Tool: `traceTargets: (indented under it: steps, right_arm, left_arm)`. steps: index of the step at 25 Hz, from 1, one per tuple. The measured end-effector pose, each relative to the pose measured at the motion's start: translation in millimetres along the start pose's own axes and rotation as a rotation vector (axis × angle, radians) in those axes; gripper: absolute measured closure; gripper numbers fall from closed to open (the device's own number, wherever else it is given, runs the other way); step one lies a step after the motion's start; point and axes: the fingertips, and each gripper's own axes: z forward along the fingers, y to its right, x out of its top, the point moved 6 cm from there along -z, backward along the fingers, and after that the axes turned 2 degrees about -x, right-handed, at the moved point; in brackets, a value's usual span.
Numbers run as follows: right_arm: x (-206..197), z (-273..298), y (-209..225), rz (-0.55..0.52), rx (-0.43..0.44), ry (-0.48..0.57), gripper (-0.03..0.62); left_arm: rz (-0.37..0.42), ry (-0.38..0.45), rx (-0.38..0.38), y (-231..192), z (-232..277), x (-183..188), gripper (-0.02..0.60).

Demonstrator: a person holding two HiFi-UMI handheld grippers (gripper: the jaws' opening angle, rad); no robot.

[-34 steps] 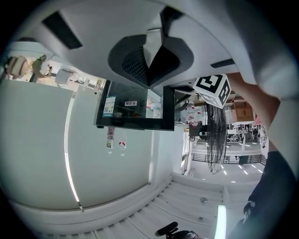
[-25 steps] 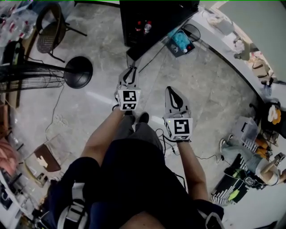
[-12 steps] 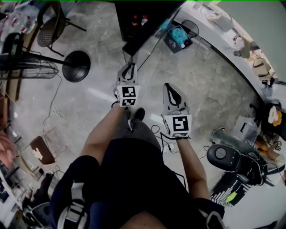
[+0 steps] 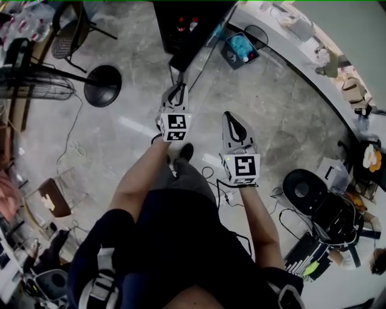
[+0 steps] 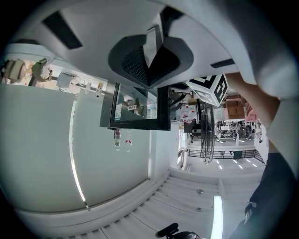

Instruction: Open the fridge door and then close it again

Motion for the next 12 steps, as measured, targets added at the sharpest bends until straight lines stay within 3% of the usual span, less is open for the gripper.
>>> traceTargets:
  steps: [12]
  right_arm:
    - [5.2,-0.6,-14.1,0.012,-0.037,-0.006,0.574]
  left_arm:
    - [0.018,-0.012,-0.041,-1.8,1.2,0.6,0.532]
